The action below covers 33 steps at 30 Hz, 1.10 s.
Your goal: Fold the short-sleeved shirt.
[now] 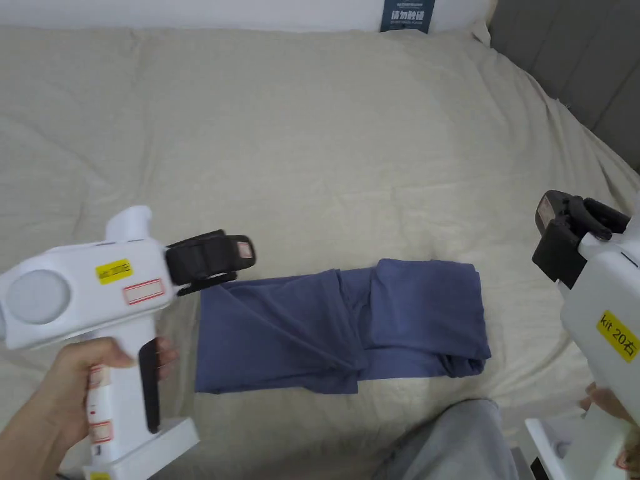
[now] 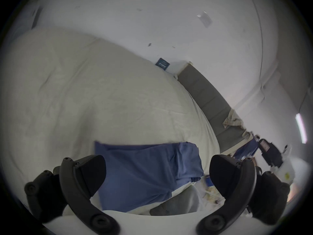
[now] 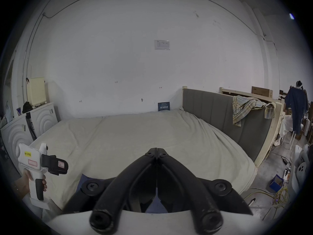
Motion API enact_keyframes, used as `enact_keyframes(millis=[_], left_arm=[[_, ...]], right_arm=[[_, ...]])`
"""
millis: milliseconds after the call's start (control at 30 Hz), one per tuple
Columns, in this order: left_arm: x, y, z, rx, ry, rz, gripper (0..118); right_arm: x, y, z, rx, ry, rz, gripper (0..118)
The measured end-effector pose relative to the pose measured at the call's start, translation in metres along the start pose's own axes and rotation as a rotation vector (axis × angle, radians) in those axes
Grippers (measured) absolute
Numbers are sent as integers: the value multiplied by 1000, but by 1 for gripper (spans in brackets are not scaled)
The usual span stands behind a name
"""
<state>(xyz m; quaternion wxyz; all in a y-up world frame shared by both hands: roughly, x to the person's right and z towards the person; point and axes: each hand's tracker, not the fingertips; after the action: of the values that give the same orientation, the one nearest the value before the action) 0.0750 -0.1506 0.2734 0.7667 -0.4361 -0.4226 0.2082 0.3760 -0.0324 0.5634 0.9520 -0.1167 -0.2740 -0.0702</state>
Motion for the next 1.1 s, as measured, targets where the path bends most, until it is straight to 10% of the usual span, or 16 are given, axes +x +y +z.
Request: enact_keyframes(millis=[167,567,700,767,1100], left_arm=[[-61,-20,5,-36,136,209,118],[-76,-50,-46,-122,-184,418,115],[-66,-51,-67,-178,-40,395,74],[-68,-46,-70,-174,57,382,20],[-57,-24,-43,-186,259,363,13]], right_arm=[[-10,0,-10,-31,10,37,0],[-16,-1,-21,-80,1,80,0],[-12,-1,-22,-92,-2,66,0],[-10,-1,-21,-94,9,38,0],[-11,4,-14,-72,16,52,0]])
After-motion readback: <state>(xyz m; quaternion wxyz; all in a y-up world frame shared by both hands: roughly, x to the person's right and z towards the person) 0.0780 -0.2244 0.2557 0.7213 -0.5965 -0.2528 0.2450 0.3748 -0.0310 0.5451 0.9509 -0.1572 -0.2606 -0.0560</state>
